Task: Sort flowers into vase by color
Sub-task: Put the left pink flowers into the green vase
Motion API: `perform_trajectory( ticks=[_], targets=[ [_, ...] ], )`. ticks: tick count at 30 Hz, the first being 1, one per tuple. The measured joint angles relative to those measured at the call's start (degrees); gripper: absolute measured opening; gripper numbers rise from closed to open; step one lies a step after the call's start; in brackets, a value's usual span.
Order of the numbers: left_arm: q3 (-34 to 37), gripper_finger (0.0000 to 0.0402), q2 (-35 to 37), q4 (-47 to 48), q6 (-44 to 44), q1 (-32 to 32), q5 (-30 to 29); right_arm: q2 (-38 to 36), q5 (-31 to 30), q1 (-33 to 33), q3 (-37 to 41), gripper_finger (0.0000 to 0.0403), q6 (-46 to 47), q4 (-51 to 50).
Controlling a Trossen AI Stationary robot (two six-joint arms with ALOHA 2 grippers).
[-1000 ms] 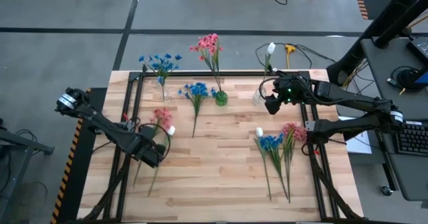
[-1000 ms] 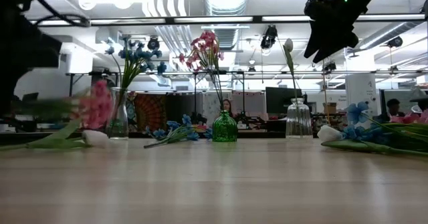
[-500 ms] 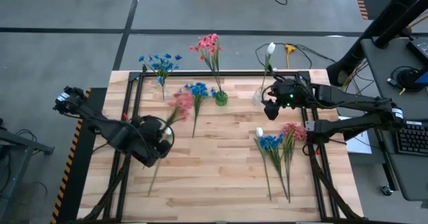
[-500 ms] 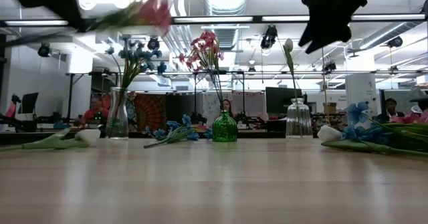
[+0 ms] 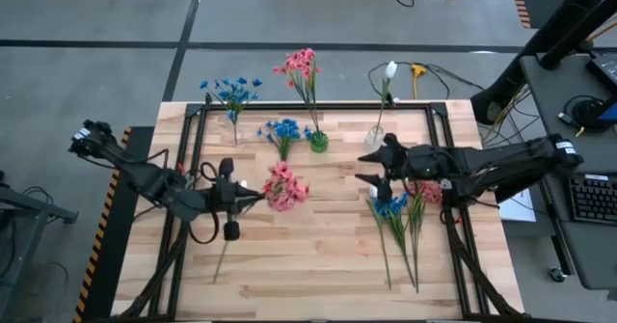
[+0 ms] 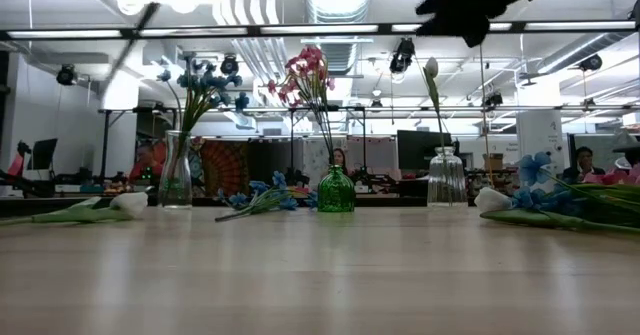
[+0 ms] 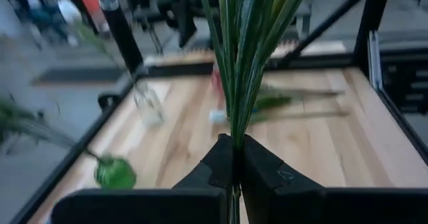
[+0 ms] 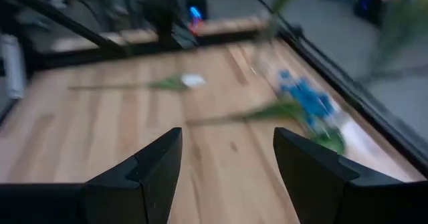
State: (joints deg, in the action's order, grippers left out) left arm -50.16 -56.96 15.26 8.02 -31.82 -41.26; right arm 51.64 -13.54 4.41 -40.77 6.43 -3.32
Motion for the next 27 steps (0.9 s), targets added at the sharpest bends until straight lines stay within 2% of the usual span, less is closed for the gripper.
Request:
perform_trajectory(
  ticks=[6, 9, 12, 18, 23, 27],
  targets=[
    [9.98, 0.0000, 0.56, -23.37, -10.43, 2.92, 3.98, 2.59, 0.02, 3.73, 3.18, 0.0228, -5.89, 14.09],
    [12.41, 0.0000, -0.75, -33.57, -14.13, 5.56, 8.13, 4.89, 0.01, 4.39, 3.47, 0.0228, -7.79, 19.93],
    [13.61, 0.0000, -2.54, -39.85, -15.75, 8.84, 13.06, 8.33, 0.41, 4.88, 3.47, 0.0228, -10.57, 26.30],
    [14.20, 0.0000, -6.98, -43.15, -15.81, 13.87, 13.75, 16.04, 3.44, 4.86, 2.13, 0.0228, -13.94, 37.41],
    [13.47, 0.0000, -10.72, -43.35, -15.66, 15.12, 13.83, 21.05, 3.50, 4.85, -2.11, 0.0233, -15.35, 38.43],
    [12.58, 0.0000, -13.11, -43.65, -16.65, 15.51, 13.97, 24.29, 3.43, 4.81, -5.59, 0.0257, -16.67, 38.32]
  ],
)
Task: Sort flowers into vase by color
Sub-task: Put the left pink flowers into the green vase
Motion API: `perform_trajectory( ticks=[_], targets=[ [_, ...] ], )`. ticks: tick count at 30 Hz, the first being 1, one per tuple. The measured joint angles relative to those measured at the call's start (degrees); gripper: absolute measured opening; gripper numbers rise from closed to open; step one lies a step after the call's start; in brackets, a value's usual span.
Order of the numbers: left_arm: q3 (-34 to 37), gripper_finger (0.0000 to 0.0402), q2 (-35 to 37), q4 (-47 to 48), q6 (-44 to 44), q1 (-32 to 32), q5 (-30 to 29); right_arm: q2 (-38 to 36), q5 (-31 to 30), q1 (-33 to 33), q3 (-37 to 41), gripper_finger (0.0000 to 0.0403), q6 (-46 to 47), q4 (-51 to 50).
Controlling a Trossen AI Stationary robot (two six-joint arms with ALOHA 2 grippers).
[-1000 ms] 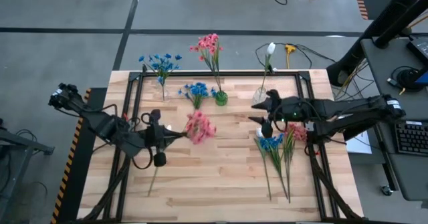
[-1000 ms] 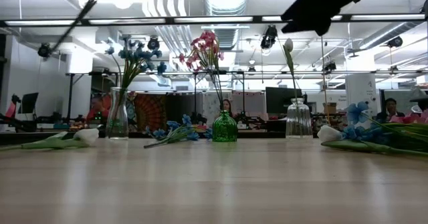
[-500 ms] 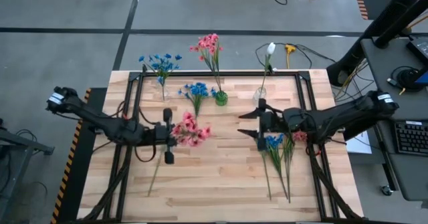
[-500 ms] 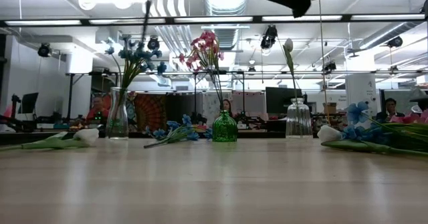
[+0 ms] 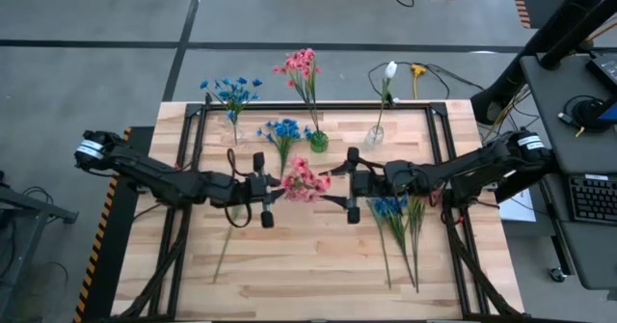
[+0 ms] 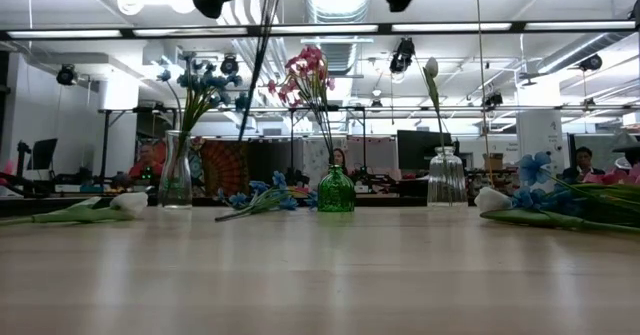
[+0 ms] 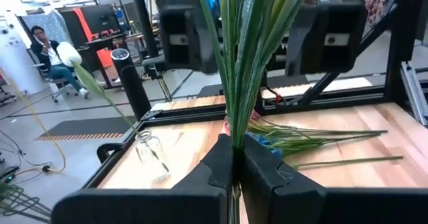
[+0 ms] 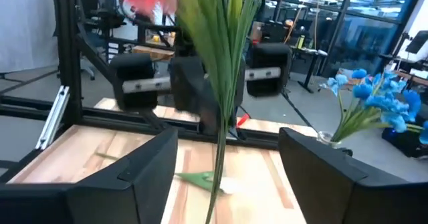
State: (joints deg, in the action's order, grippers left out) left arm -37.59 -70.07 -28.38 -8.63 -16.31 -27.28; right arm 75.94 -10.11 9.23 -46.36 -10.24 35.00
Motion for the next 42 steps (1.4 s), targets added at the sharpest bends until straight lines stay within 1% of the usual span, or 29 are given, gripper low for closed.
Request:
perform_trajectory(
  ticks=[7, 10, 13, 17, 23, 34, 42],
  targets=[
    [-0.39, 0.0000, -1.99, -0.07, 0.06, 0.68, -0.03, 5.04, -0.34, -0.14, -5.68, 0.0304, -1.45, -0.07],
    [-0.30, 0.0000, -2.58, -0.42, 0.55, 0.70, -0.06, 6.90, -0.34, -0.15, -7.70, 0.0312, -2.06, 0.01],
    [-0.26, 0.0000, -2.77, -1.31, 0.75, 0.67, -0.07, 8.24, -0.32, -0.25, -8.95, 0.0309, -2.45, 0.06],
    [-0.26, 0.0000, -2.77, -1.57, 0.99, 0.67, -0.09, 9.52, -0.32, -0.25, -9.73, 0.0295, -2.47, 0.48],
    [-0.19, 0.0000, -3.50, -1.62, 1.17, 0.67, -0.18, 9.56, -0.32, -0.25, -9.60, 0.0264, -2.35, 0.85],
    [-0.19, 0.0000, -4.43, -2.70, 1.19, 0.67, -0.24, 9.51, -0.30, -0.25, -9.51, 0.0199, -2.27, 0.88],
    [-0.21, 0.0014, -4.58, -3.06, 1.21, 0.67, -0.66, 9.51, -0.34, -0.25, -9.47, 0.0144, -1.05, 0.86]
  ],
)
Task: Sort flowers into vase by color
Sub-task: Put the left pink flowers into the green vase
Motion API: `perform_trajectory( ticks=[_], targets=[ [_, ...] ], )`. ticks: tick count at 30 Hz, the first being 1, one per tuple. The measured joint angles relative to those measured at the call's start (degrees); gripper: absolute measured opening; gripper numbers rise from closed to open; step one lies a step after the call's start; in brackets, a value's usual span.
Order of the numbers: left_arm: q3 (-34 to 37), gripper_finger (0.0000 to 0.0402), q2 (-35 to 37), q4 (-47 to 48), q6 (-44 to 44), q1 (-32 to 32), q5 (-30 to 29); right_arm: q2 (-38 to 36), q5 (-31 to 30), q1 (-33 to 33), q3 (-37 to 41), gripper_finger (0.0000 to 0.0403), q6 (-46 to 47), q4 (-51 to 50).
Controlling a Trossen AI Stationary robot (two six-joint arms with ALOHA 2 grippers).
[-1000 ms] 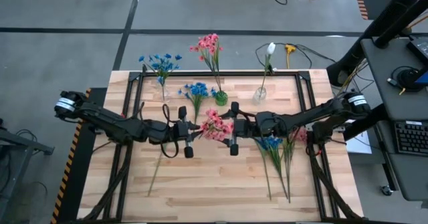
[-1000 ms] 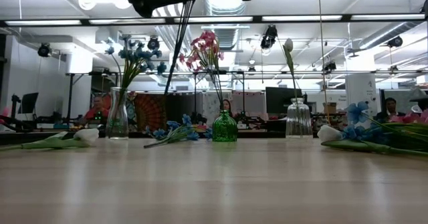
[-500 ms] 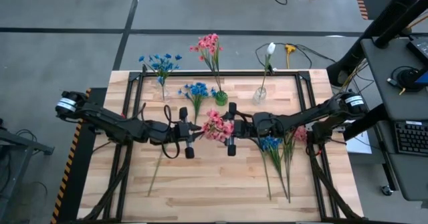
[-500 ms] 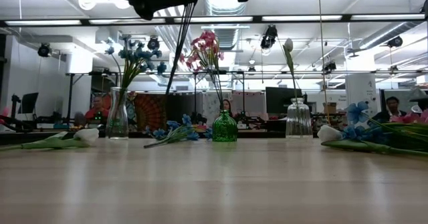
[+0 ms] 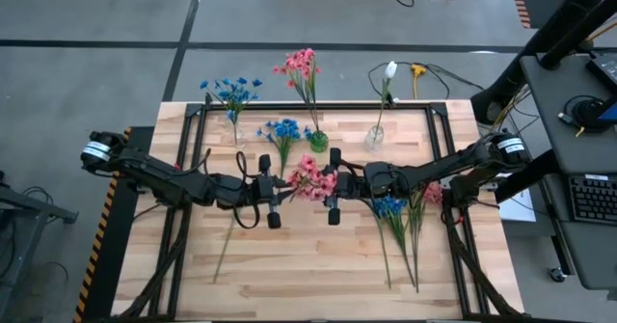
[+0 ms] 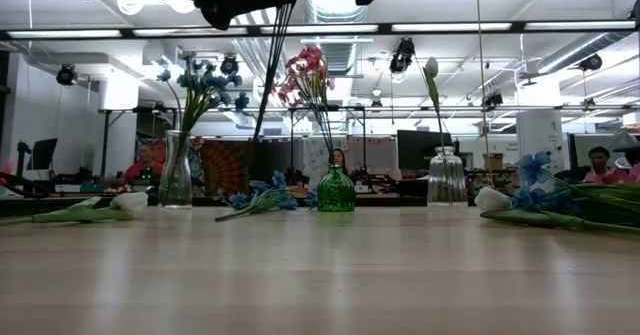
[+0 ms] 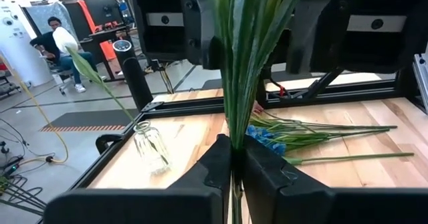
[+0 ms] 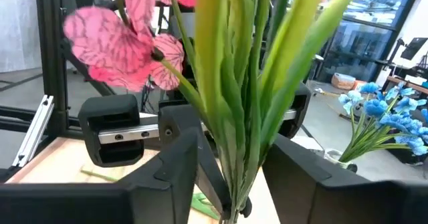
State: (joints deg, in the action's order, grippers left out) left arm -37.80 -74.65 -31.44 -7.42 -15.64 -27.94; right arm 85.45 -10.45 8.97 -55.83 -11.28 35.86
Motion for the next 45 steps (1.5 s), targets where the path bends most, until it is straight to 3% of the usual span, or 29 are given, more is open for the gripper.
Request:
perform_trajectory(
  ticks=[7, 14, 25, 29, 36, 45],
  targets=[
    [0.00, 0.0039, 0.06, -0.03, 0.62, 0.00, 0.00, -0.01, 0.01, 0.02, 0.00, 0.0089, 0.91, 0.04],
    [0.00, 0.0116, 0.09, -0.04, 0.92, 0.00, 0.00, -0.02, 0.41, 0.04, 0.02, 0.0045, 0.86, 0.02],
    [0.02, 0.0212, 0.13, 0.06, 0.90, 0.00, -0.06, -0.22, 0.16, 0.15, 0.04, 0.0030, -0.39, -0.83],
    [0.04, 0.0225, 0.15, 0.90, 0.89, 0.00, -0.41, -0.61, -0.03, 0.15, 0.07, 0.0029, -1.10, -0.83],
    [0.07, 0.0229, 2.05, 6.25, 1.27, 0.00, -6.67, -3.65, -0.51, 0.15, 0.07, 0.0029, -1.89, -2.91],
    [0.09, 0.0229, 9.48, 15.20, 2.43, 0.00, -6.53, -11.62, -15.35, -0.27, 0.07, 0.0029, -0.77, -16.88]
  ],
)
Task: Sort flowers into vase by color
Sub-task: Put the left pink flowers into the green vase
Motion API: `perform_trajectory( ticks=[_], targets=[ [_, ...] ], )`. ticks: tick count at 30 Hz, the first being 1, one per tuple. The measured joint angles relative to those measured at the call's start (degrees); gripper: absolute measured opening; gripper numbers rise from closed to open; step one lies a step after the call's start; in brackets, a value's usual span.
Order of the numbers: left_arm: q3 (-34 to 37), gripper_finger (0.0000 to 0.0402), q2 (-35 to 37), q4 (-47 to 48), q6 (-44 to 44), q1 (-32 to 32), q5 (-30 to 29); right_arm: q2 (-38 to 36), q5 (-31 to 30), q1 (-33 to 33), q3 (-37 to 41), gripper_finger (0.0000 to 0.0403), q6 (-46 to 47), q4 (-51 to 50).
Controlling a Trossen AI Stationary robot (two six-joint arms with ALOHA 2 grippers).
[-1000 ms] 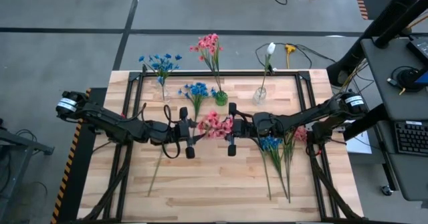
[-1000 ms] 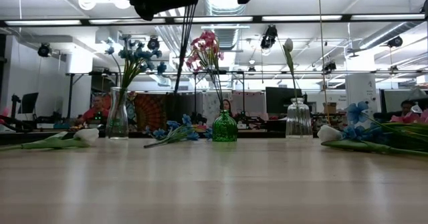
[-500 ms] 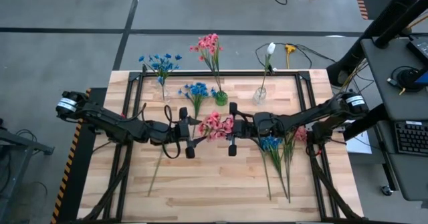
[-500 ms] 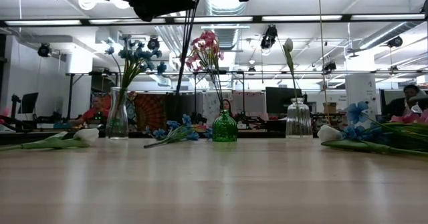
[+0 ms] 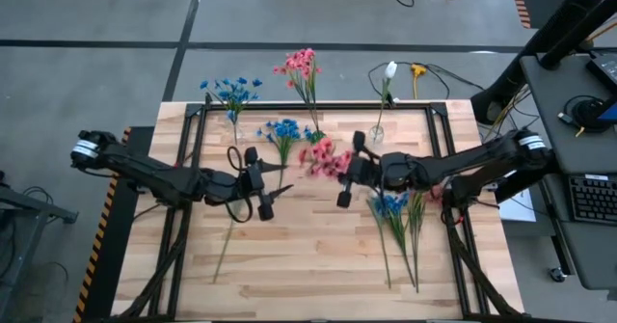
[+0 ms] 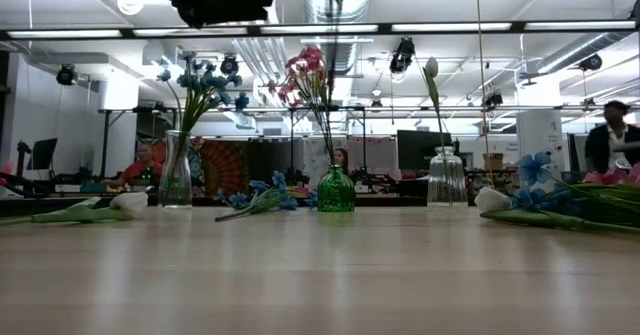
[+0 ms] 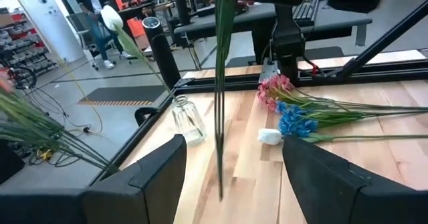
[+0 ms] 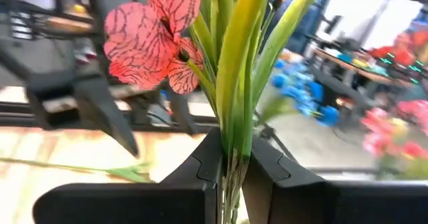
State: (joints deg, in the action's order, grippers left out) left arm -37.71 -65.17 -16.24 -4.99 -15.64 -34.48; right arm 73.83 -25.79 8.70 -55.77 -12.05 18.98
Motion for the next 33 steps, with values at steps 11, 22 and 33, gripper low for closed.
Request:
perform_trajectory(
  ticks=[11, 22, 33],
  targets=[
    [-2.77, 0.0229, 12.71, 16.79, -0.01, 0.00, -1.54, -10.28, -2.81, -5.95, 0.00, 0.0029, 13.10, -15.19],
    [-7.71, 0.0229, 17.25, 37.56, 1.11, 0.00, -2.56, -7.39, -1.44, -12.80, 0.02, 0.0029, 10.99, -9.23],
    [-6.60, 0.0229, 18.23, 43.40, 2.09, 0.00, -2.56, -3.95, 13.21, -25.22, 0.04, 0.0029, 12.56, -2.66]
  ],
)
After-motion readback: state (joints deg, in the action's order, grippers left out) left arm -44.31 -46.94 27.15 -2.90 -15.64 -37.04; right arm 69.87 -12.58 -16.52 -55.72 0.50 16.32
